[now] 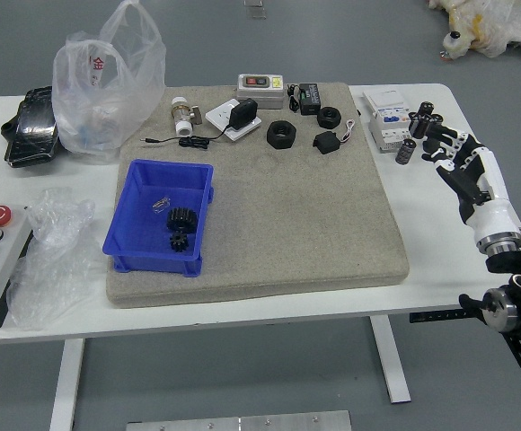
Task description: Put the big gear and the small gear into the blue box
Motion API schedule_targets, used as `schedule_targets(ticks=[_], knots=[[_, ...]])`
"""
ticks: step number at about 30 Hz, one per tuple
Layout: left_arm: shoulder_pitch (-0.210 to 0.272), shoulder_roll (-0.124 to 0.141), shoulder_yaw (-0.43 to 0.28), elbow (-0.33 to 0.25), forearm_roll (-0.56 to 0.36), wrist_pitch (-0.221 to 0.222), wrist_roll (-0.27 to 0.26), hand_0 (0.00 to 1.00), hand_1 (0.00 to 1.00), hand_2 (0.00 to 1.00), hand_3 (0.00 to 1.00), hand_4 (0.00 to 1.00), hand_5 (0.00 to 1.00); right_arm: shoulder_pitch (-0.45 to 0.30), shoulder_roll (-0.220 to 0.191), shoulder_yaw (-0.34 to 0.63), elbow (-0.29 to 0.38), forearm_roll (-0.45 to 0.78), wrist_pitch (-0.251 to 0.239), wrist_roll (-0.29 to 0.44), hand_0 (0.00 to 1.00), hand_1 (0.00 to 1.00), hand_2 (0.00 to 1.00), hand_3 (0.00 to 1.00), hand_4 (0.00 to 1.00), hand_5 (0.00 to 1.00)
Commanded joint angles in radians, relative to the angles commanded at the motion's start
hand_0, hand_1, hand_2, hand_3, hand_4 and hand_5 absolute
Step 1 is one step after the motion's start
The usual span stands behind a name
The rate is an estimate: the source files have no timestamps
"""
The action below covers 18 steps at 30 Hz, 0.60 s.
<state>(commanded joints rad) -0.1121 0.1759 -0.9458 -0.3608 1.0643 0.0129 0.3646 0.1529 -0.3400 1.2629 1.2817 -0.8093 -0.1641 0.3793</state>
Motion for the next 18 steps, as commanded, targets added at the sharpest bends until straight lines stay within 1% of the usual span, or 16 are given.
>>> schedule_targets(ticks=[2, 3, 8, 9, 18], knots=[[-0.002, 0.002, -0.002, 0.001, 0.004, -0.001, -0.002, 0.694, 0.638, 0.606, 0.724, 0.699, 0.401, -0.005, 0.003, 0.01, 0.009, 0.053, 0.016, 0.009, 0.659, 0.661, 0.697, 0.655, 0.654, 0.326], [-0.003, 0.003, -0.002, 0.001, 0.004, -0.001, -0.004, 0.693, 0.627, 0.604, 0.723, 0.699, 0.404, -0.006, 0.004, 0.012, 0.017, 0.078, 0.027, 0.013, 0.572, 0.573, 0.647, 0.65, 0.691, 0.393], [-0.003, 0.001, -0.001, 0.002, 0.002, 0.0, -0.007, 0.693, 0.627, 0.604, 0.723, 0.699, 0.404, -0.01, 0.01, 0.02, 0.049, 0.177, 0.061, 0.018, 0.572, 0.573, 0.647, 0.65, 0.691, 0.393], [-0.002, 0.0, -0.001, 0.002, 0.002, 0.0, -0.007, 0.693, 0.61, 0.596, 0.723, 0.698, 0.404, -0.01, 0.012, 0.021, 0.053, 0.191, 0.064, 0.019, 0.547, 0.528, 0.628, 0.646, 0.689, 0.386], [-0.015, -0.003, 0.016, 0.006, -0.028, 0.006, -0.025, 0.693, 0.613, 0.596, 0.722, 0.697, 0.403, 0.003, 0.009, 0.019, 0.045, 0.225, 0.068, 0.016, 0.531, 0.523, 0.614, 0.644, 0.677, 0.369]])
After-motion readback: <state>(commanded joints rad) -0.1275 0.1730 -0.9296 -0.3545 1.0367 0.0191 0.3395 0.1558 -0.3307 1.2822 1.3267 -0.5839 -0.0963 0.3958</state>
